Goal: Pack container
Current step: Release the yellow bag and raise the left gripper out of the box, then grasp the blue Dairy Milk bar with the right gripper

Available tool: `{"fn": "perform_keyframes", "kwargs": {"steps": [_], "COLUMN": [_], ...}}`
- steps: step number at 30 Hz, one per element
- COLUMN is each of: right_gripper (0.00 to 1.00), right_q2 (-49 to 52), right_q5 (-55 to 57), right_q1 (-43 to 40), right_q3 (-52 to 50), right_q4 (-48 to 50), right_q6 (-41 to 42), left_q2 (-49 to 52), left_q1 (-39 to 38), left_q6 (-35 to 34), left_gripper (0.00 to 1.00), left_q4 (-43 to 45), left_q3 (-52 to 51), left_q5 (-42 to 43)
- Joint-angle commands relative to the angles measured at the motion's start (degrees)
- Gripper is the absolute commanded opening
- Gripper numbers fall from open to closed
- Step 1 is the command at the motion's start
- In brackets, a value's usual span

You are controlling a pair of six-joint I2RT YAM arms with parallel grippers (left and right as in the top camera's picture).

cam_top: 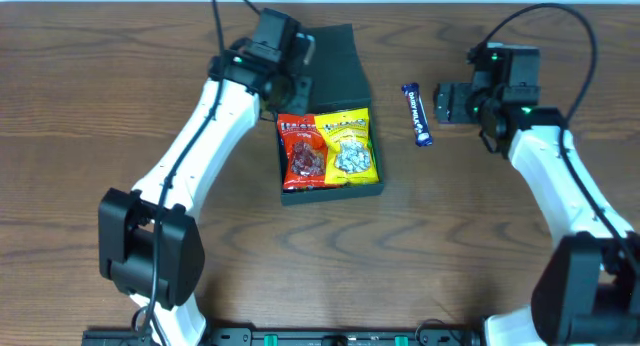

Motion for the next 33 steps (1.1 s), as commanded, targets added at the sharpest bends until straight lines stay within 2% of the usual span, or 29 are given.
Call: {"fn": "perform_keyframes", "kwargs": {"steps": [1,9,12,19,25,33], "right_gripper": [0.94,0.83,0.78,0.77,0.65,0.59], "right_q2": [3.23,9.79,11.96,16.46,19.19,21.40], "right_q5": [-0.22,0.46,1.33,1.57,1.70,1.49], "right_q1": [1.66,4.79,5.46,6.47,6.95,7.65], "right_q3": [0.66,0.66,0.66,0.66,0.66,0.66], "right_q4": [0.17,3.80,5.31,10.10,11.89,12.44], "right_q6": [-1.84,-10.16,-10.38,-10.80,-10.75,-10.75], "left_q2": [0.79,0.79,0.79,0.79,0.79,0.79], "left_q1": [0.83,2.29,2.47,2.54,2.54,2.54], "left_q6": [-0.22,-0.22,-0.22,-0.22,-0.22,-0.22], "left_gripper": [0.06,0.06,0.06,0.06,0.06,0.06], "left_q4": [-0.33,-0.22,-0.22,-0.28,-0.31,-0.11], "left_q3": [-0.02,-0.02,-0.02,-0.02,-0.02,-0.02], "left_q5": [0.57,0.59,0.59,0.59,0.57,0.57]}}
